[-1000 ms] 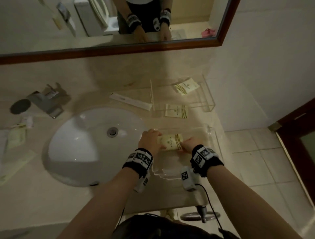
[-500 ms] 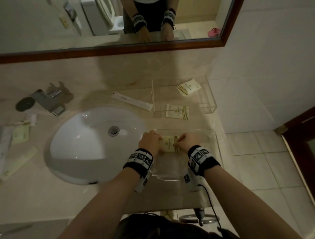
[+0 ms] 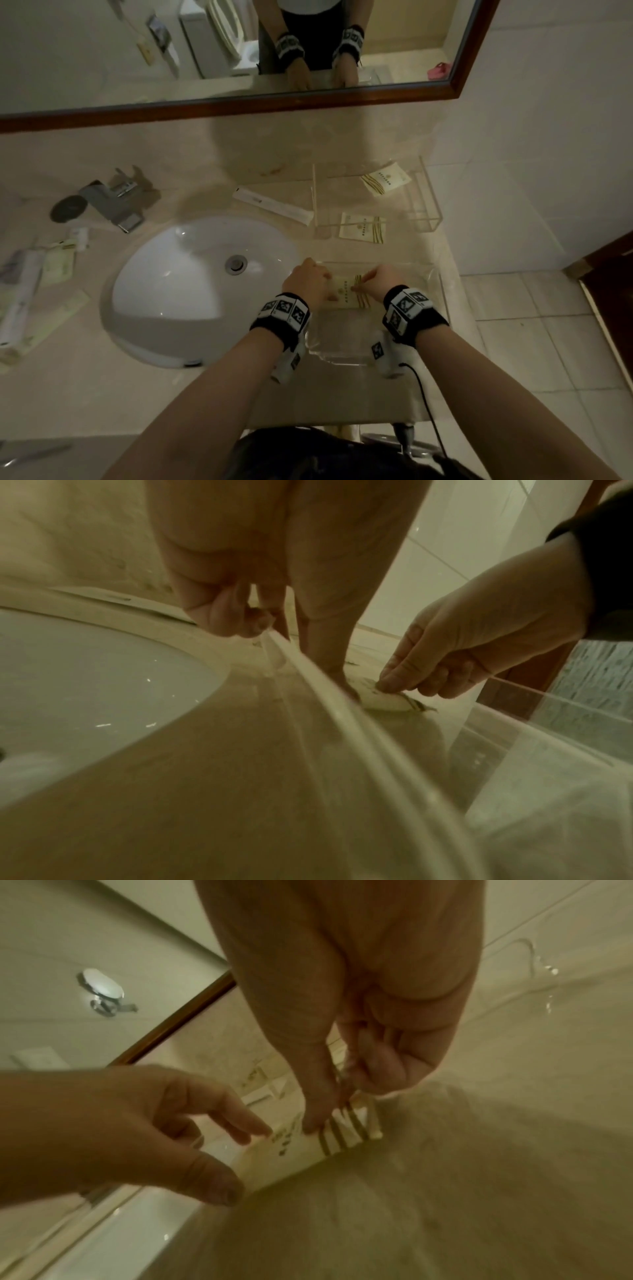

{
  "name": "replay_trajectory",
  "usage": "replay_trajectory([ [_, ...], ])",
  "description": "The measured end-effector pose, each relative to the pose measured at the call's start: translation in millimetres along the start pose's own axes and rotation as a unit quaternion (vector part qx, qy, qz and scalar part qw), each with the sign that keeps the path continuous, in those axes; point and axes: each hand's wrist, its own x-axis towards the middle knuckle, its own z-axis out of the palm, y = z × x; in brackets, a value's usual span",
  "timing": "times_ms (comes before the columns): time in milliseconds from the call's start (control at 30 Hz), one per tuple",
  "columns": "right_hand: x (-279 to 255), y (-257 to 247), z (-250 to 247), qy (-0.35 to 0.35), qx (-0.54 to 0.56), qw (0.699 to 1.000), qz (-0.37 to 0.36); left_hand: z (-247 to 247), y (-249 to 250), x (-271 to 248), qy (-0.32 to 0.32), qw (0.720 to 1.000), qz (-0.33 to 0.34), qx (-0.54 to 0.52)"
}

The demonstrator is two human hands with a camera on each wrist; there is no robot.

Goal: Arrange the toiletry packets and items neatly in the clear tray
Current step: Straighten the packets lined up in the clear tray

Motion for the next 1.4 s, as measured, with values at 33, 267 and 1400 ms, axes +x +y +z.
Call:
replay_trajectory([
  [33, -1.5, -2.6, -6.0, 0.023, 0.042, 0.999, -0.010, -3.2, 0.4, 1.4, 0.028, 0.999, -0.002, -0.030],
  [267, 18.5, -39.5, -66.6, 0.166, 0.067, 0.982, -0.058, -40.6, 17.9, 23.6, 0.079, 0.994, 0.000, -0.078],
  [1400, 96.6, -61.6, -120.7, 0.131, 0.379, 0.914, -0.064, -45.7, 37.7, 63.8, 0.185, 0.951, -0.049, -0.242],
])
